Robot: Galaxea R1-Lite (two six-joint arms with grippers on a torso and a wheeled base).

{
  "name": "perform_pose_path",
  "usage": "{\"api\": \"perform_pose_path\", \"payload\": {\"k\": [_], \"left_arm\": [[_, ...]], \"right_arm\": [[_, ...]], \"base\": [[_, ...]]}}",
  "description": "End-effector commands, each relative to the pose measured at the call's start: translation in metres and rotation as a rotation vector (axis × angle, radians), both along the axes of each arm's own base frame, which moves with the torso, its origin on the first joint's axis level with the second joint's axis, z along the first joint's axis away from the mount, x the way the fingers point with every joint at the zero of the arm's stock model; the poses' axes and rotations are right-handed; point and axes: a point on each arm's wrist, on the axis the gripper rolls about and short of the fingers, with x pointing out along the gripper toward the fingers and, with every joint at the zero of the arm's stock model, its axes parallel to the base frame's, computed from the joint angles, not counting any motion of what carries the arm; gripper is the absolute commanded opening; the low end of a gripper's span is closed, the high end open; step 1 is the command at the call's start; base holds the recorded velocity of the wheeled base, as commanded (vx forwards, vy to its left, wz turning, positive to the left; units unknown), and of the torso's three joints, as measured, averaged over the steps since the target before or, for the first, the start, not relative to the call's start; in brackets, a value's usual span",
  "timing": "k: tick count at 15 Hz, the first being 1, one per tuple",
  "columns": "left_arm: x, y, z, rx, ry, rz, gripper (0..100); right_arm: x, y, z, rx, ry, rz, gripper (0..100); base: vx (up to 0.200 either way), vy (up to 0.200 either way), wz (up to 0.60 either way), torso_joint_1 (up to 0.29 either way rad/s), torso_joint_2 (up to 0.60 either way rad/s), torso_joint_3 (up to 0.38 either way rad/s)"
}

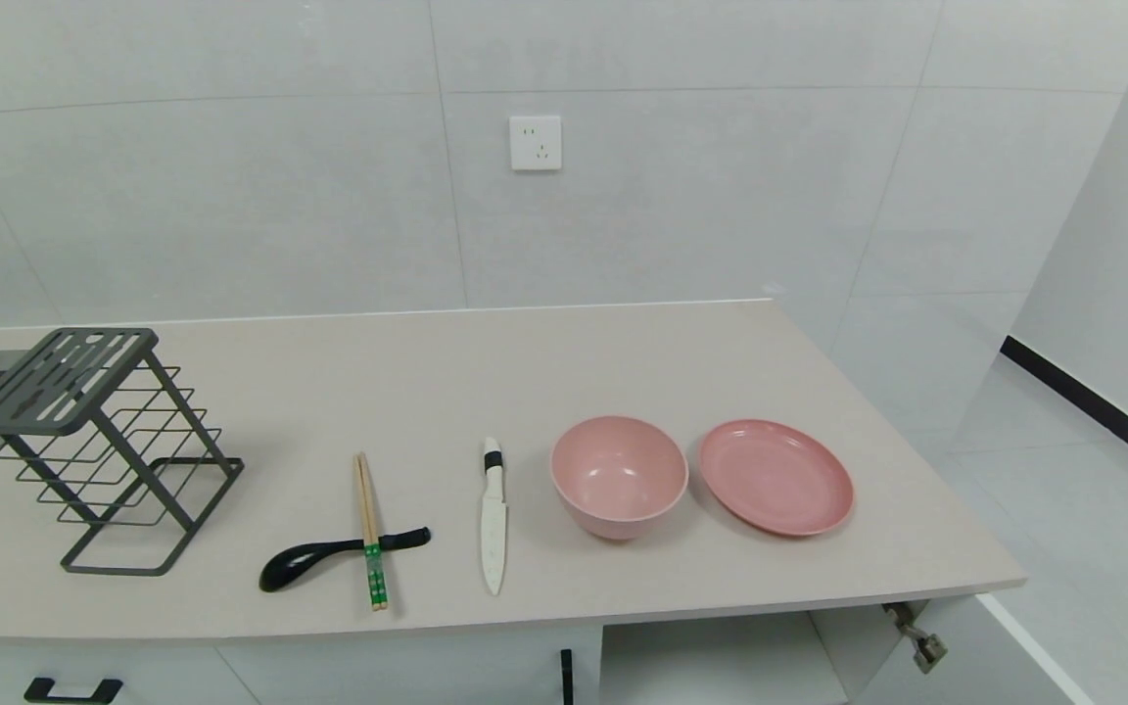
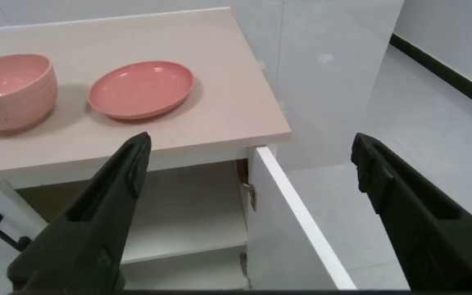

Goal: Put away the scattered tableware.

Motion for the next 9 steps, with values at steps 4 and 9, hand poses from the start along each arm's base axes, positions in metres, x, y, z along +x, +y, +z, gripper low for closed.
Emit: {"api": "perform_pose_path", "payload": {"k": [4, 9], "left_arm": [[0.000, 0.000, 0.000, 0.002, 0.001, -0.004, 100], [0.000, 0.000, 0.000, 0.002, 0.001, -0.005, 100]], "right_arm": [[0.000, 0.000, 0.020, -0.003, -0.200, 0.004, 100], [-0.002, 0.006, 0.041, 0.004, -0.195, 0.274, 100]], "base": [[0.000, 0.000, 0.00, 0.000, 0.00, 0.000], [0.000, 0.000, 0.00, 0.000, 0.00, 0.000]]}}
